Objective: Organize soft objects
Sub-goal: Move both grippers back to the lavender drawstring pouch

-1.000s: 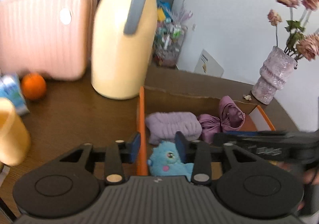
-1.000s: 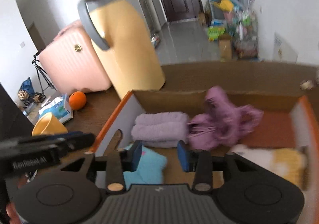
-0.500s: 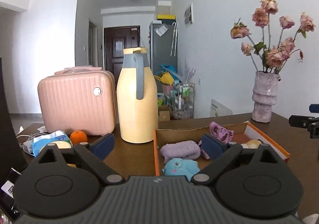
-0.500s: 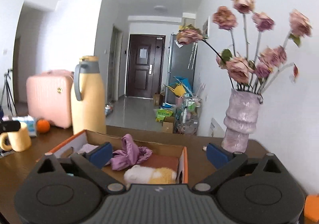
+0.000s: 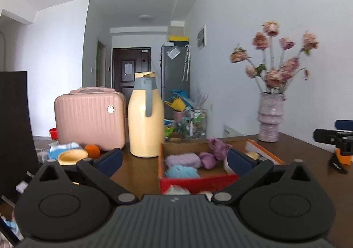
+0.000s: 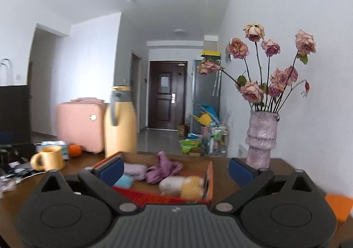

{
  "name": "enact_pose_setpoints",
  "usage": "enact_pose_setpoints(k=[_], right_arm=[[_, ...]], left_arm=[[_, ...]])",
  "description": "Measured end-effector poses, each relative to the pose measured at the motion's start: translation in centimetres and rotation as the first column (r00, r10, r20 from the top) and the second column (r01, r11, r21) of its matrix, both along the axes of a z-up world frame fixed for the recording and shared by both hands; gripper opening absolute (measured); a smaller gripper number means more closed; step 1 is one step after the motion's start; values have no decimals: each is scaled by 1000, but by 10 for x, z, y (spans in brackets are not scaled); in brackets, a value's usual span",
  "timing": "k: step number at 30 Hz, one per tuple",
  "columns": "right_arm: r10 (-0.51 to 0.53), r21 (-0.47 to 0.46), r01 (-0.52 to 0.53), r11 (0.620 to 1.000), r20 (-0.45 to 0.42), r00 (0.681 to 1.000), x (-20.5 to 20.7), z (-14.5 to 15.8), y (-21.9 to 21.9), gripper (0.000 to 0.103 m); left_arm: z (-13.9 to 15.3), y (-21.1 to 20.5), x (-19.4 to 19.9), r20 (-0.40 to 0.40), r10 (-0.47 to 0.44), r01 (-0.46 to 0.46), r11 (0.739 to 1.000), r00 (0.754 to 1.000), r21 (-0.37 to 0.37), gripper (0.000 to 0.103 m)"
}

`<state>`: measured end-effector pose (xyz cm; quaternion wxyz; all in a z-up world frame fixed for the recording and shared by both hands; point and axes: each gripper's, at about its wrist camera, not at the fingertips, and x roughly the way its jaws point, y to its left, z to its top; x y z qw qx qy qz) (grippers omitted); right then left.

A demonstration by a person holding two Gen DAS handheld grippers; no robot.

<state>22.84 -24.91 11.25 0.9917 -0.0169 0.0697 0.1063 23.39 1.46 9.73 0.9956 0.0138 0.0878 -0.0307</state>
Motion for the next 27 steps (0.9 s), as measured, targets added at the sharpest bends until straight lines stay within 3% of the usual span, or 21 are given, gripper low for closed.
enact_pose_setpoints(k=[5, 7, 9, 12, 17, 20, 22, 23, 27], right_arm=[[62, 24, -61, 998, -47, 997, -65, -33, 0, 101], [68, 51, -65, 997, -66, 995, -87, -49, 1, 101], [78, 93, -69, 993, -101, 992, -103, -68, 1, 100], [77, 119, -57, 991, -170, 982, -109, -91, 0, 97], [94, 180, -52, 982, -232, 968, -93, -104, -7, 80], [137, 230, -69, 971, -294, 946, -70, -114, -8, 69], [172, 258, -83, 962, -344, 923, -52, -124, -6, 62], [187, 276, -86, 957, -363, 913, -43, -127, -5, 60], [206, 329, -71, 942, -400, 893, -6, -132, -9, 60]], left_arm=[[-29, -10, -62, -32, -14, 14, 1000, 999, 8, 103], [-42, -11, -81, -67, -15, 13, 1000, 998, -22, 103], [-53, -14, -90, -124, -26, 20, 999, 992, -45, 103], [-66, -25, -92, -187, -52, 49, 999, 981, -18, 103], [-72, -36, -70, -215, -76, 70, 997, 974, -34, 100], [-79, -45, -46, -264, -90, 78, 995, 960, -58, 91], [-84, -49, -26, -314, -113, 94, 993, 943, -77, 76], [-86, -51, -16, -332, -124, 100, 991, 935, -90, 74], [-94, -53, 28, -394, -157, 98, 981, 906, -165, 64]])
